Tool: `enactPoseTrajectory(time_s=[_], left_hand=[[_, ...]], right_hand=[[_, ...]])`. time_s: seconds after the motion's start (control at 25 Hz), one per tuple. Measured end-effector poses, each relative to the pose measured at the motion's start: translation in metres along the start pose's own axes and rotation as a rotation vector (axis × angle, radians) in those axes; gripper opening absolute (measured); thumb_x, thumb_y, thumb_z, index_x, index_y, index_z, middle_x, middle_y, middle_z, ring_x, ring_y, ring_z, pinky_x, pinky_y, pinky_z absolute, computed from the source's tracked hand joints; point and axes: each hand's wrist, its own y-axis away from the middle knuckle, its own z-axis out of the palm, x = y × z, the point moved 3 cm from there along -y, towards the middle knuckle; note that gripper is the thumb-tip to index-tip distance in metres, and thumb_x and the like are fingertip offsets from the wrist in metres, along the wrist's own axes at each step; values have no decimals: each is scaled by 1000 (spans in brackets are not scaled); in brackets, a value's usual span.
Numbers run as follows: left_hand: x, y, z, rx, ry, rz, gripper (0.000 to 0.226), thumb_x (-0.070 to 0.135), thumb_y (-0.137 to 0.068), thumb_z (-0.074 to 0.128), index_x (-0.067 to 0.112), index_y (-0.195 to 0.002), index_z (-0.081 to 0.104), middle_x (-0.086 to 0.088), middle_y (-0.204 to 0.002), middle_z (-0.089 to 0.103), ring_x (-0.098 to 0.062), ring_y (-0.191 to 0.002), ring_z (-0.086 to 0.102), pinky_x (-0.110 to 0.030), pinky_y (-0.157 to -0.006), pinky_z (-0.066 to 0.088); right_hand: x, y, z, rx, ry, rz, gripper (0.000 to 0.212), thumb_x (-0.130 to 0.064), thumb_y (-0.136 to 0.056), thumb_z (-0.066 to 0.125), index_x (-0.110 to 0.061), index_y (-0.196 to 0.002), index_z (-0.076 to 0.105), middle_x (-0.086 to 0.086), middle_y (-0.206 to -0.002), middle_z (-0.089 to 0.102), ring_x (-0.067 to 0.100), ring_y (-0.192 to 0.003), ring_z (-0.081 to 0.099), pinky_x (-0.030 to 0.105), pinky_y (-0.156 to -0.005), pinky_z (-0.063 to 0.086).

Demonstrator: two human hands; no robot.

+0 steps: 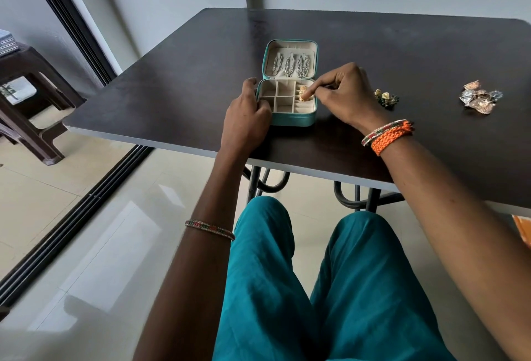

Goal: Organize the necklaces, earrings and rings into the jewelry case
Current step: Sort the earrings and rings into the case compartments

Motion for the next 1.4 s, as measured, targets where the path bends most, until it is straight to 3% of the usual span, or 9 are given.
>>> enactPoseTrajectory(time_s=[0.28, 0.44, 0.68, 0.88, 1.04, 1.12, 1.2, 1.32, 1.4], left_hand=[[-3, -1, 3, 10, -16, 19, 48, 9, -90, 39, 10, -138, 37, -15, -129, 57, -30, -109, 56, -36, -88, 45], [2, 3, 3, 144, -143, 75, 40, 10, -90, 41, 6, -129, 46, -16, -124, 58, -29, -105, 57, -33, -80, 43], [51, 30, 27, 316, -351, 342, 39, 20, -77, 41, 11, -111, 60, -11, -114, 62, -31, -112, 52, -47, -100, 32], [128, 28, 92, 83, -154, 601, 30, 12, -72, 51, 14, -99, 64, -4, -103, 65, -26, -111, 53, -38, -96, 29], [152, 16, 141, -115, -182, 645, 38, 12, -74, 41, 10, -105, 62, -8, -105, 66, -31, -108, 54, -40, -91, 35], [161, 14, 159, -197, -161, 677, 40, 10, -74, 39, 7, -107, 60, -13, -105, 65, -35, -104, 54, -41, -86, 41], [160, 10, 167, -263, -83, 689, 37, 2, -76, 41, 3, -110, 58, -17, -105, 64, -36, -101, 55, -39, -85, 42], [150, 5, 168, -268, 15, 661, 38, -2, -81, 48, 4, -117, 57, -14, -109, 65, -29, -104, 58, -27, -88, 41], [150, 5, 171, -288, -26, 705, 38, 7, -86, 51, 8, -124, 56, -11, -116, 64, -28, -110, 56, -28, -92, 40]], right_hand=[[-8, 5, 1, 62, 166, -68, 25, -12, -80, 53, -20, -78, 77, -18, -52, 50, 1, -40, 39, 14, -49, 29], [-13, 7, 1, 79, 231, -81, 24, -14, -82, 54, -19, -82, 77, 0, -68, 70, 4, -53, 45, 19, -59, 34], [2, 19, -42, 369, 269, 76, 26, -24, -78, 49, -23, -78, 75, -1, -67, 70, 23, -66, 64, 30, -58, 45], [75, 50, -125, 438, 429, 224, 32, -32, -75, 45, -22, -89, 72, 4, -92, 68, 31, -95, 59, 38, -86, 45], [126, 85, -155, 147, 512, 447, 39, -34, -86, 54, -27, -124, 61, 6, -139, 51, 29, -132, 41, 47, -110, 31], [129, 93, -153, -17, 499, 436, 40, -27, -93, 52, -31, -133, 53, -2, -152, 36, 25, -143, 25, 45, -116, 21], [123, 96, -153, -56, 435, 367, 40, -19, -94, 52, -34, -131, 54, -9, -150, 36, 23, -145, 18, 42, -118, 18], [119, 104, -154, 13, 170, 308, 40, -2, -87, 58, -25, -118, 67, -6, -134, 55, 10, -138, 26, 14, -111, 17], [122, 105, -163, 149, 21, 340, 36, 3, -81, 61, -20, -107, 72, 0, -122, 65, 6, -127, 43, 6, -104, 27]])
